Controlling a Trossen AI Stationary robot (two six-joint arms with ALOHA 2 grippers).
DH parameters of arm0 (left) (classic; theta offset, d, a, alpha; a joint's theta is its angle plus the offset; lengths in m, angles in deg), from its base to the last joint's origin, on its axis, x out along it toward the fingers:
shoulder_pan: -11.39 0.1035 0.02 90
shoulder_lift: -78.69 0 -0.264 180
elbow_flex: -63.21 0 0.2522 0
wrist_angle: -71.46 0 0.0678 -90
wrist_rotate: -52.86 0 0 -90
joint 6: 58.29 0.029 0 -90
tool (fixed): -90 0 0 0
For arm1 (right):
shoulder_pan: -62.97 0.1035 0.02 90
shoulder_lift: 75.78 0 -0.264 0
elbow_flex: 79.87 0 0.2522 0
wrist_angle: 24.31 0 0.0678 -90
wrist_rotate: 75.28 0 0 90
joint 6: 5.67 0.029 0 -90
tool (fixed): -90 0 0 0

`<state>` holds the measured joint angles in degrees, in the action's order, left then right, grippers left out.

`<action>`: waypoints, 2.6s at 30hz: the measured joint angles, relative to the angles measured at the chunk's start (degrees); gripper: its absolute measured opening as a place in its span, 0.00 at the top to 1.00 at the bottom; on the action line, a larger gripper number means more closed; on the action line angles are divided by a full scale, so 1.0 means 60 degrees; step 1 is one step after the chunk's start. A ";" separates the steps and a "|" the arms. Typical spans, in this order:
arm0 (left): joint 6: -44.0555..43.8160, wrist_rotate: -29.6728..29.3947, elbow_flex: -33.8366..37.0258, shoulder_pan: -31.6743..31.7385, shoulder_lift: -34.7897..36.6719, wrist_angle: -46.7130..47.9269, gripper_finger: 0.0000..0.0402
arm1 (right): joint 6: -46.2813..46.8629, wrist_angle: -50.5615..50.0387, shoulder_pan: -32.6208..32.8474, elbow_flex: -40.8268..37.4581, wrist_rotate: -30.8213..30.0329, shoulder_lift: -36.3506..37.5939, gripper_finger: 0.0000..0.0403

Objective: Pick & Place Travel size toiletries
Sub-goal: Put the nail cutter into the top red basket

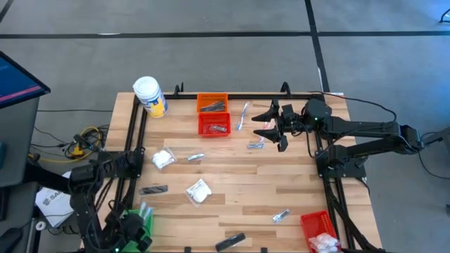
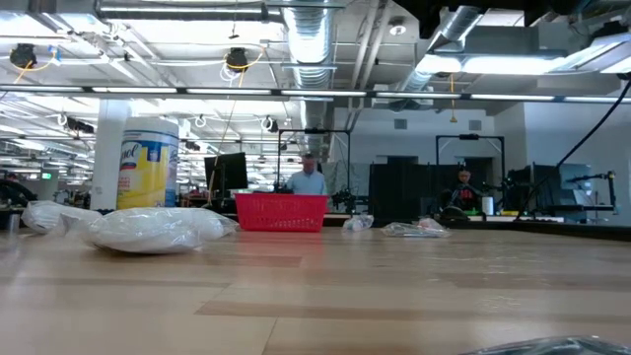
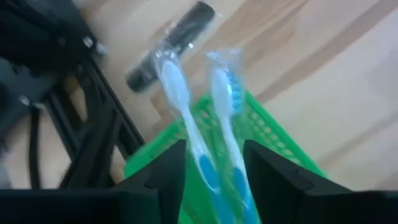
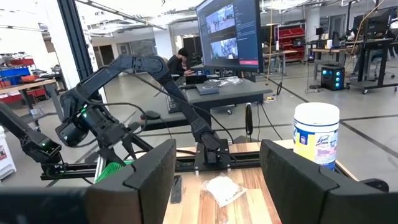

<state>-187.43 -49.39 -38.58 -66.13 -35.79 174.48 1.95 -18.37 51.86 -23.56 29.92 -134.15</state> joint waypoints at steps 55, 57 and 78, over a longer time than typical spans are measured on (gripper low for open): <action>1.4089 -0.2800 0.6714 0.9545 0.7909 -0.6224 1.00 | 0.0845 -0.2306 0.0414 0.0004 0.0036 0.0000 0.44; 1.4207 -0.2793 0.6714 0.9598 0.7681 -0.6256 0.99 | 0.0845 -0.2357 0.0414 0.0004 0.0036 0.0000 0.44; 1.4980 -0.3247 0.6714 0.9552 0.6744 -0.9181 0.98 | 0.1242 -0.4076 0.0414 -0.0001 0.0052 0.0102 0.44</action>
<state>-97.54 -68.87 1.70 -8.82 4.67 119.39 9.40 -42.83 54.35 -23.57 30.24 -133.53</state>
